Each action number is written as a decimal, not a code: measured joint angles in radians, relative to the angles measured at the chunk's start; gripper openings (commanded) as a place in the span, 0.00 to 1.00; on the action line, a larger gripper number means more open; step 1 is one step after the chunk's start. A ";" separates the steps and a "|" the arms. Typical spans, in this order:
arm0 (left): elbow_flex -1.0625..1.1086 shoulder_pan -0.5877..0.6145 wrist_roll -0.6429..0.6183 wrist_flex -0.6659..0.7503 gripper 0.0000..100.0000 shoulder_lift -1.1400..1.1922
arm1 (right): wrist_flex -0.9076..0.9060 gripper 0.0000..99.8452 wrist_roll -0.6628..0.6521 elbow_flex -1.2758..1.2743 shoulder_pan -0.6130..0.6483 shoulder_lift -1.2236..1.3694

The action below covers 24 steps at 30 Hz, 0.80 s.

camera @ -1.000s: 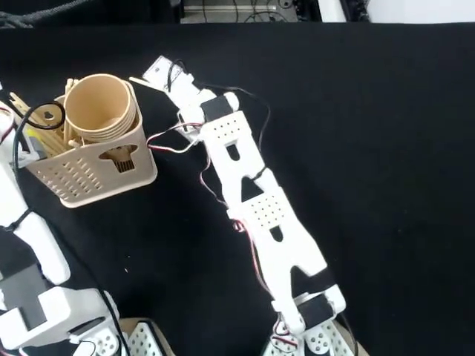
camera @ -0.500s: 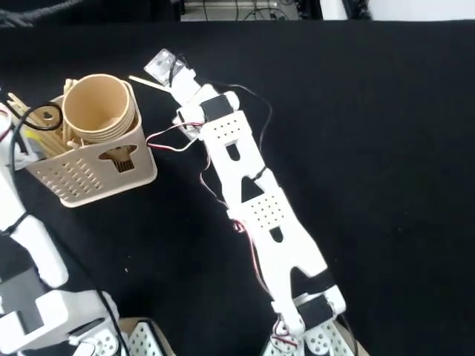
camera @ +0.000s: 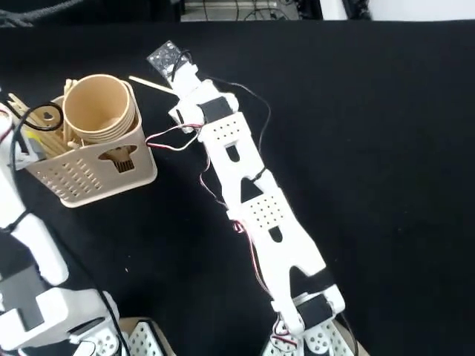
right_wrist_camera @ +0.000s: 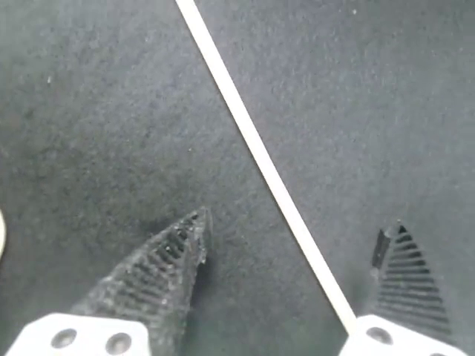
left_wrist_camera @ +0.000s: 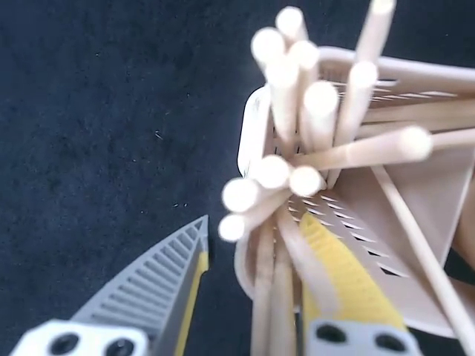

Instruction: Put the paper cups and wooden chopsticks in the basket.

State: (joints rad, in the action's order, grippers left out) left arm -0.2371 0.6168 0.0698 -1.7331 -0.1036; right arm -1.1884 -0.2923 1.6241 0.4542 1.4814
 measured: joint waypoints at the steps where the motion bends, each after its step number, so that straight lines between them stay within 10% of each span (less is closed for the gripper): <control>1: 0.008 0.000 0.000 0.000 0.19 0.000 | 0.025 0.35 0.012 0.000 0.000 0.026; 24: 0.029 0.003 0.011 0.002 0.19 0.000 | 0.080 0.35 -0.092 0.032 0.002 0.103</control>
State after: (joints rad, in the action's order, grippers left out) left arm -0.2079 0.6199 0.0806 -1.7315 -0.1036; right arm -1.1086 -0.3844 1.6563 0.4557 1.5842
